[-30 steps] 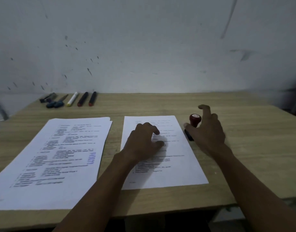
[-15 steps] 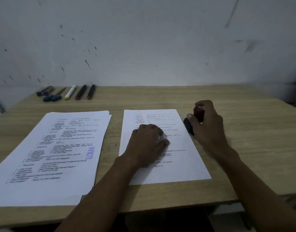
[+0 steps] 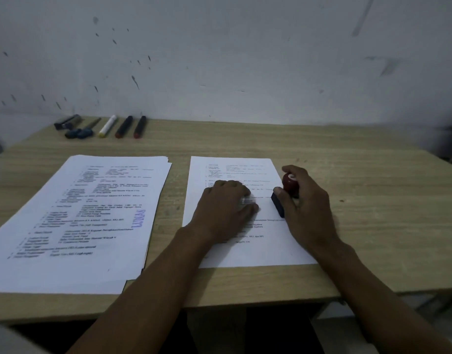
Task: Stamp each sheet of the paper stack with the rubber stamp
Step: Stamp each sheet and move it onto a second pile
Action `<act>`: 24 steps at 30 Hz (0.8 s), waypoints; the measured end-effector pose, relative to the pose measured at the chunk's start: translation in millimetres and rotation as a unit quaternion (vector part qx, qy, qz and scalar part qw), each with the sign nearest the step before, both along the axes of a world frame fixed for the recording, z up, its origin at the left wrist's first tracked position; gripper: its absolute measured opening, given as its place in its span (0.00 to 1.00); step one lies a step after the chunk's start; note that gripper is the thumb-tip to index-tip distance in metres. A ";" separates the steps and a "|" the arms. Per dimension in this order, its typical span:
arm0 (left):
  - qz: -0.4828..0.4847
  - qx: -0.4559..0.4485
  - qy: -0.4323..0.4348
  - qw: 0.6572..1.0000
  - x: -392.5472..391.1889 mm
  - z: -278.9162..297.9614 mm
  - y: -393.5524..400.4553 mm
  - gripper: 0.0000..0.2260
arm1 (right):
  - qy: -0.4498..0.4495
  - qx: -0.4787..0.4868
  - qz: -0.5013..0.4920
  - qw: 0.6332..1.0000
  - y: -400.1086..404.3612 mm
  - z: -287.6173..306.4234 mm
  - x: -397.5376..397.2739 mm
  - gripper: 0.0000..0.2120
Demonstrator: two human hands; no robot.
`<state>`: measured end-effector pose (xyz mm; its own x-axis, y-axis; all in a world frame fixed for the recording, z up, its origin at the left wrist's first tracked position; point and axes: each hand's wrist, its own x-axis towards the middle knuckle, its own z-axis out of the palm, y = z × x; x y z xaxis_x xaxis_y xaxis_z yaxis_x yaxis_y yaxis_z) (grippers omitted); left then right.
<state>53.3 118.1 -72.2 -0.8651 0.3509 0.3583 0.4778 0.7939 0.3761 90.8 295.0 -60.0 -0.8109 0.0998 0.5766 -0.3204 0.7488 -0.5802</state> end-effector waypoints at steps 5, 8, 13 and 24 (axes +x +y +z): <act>0.001 -0.006 0.004 1.000 -0.2 -0.1 -0.6 0.16 | -0.012 0.015 -0.004 1.000 -2.2 -1.1 -0.4 0.21; 0.002 -0.002 0.002 1.000 0.1 -0.8 -0.5 0.16 | -0.009 0.022 -0.009 1.000 -2.8 -1.8 0.8 0.22; -0.001 0.004 0.005 1.000 0.6 -1.0 -1.5 0.16 | -0.002 0.029 -0.022 0.999 -4.5 -1.0 1.1 0.20; -0.005 0.007 0.000 1.000 2.1 0.4 -0.8 0.16 | 0.033 0.082 -0.088 0.992 -7.5 1.6 1.1 0.17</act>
<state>55.4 117.3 -71.8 -0.8617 0.3546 0.3630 0.4857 0.7835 0.3877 92.0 287.5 -58.4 -0.7487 0.1365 0.6487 -0.2108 0.8787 -0.4283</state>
